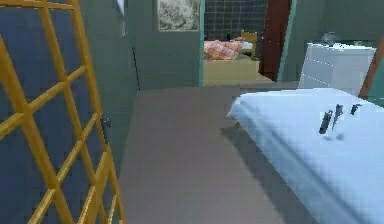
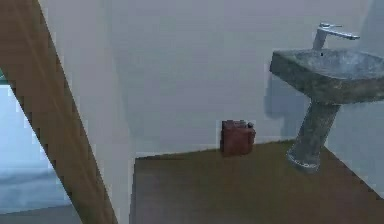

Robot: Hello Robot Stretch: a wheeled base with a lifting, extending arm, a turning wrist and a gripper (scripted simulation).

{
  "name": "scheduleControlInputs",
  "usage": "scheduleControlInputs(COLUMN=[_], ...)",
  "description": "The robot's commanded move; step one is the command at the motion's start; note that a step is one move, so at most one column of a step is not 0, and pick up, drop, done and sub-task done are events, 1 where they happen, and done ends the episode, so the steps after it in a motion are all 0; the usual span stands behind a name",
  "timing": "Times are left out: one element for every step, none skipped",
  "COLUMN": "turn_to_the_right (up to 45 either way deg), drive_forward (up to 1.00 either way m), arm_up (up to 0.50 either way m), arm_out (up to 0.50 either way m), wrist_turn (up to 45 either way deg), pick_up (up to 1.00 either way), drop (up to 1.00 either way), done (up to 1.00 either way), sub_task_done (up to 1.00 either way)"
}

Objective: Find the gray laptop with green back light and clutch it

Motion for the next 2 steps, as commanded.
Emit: scheduleControlInputs(turn_to_the_right=[0.0,-3.0], drive_forward=[1.00,0.00], arm_up=[0.00,0.00], arm_out=[0.00,0.00], wrist_turn=[0.0,0.0], pick_up=[0.00,0.00], drop=[0.00,0.00], done=[0.00,0.00], sub_task_done=[0.00,0.00])
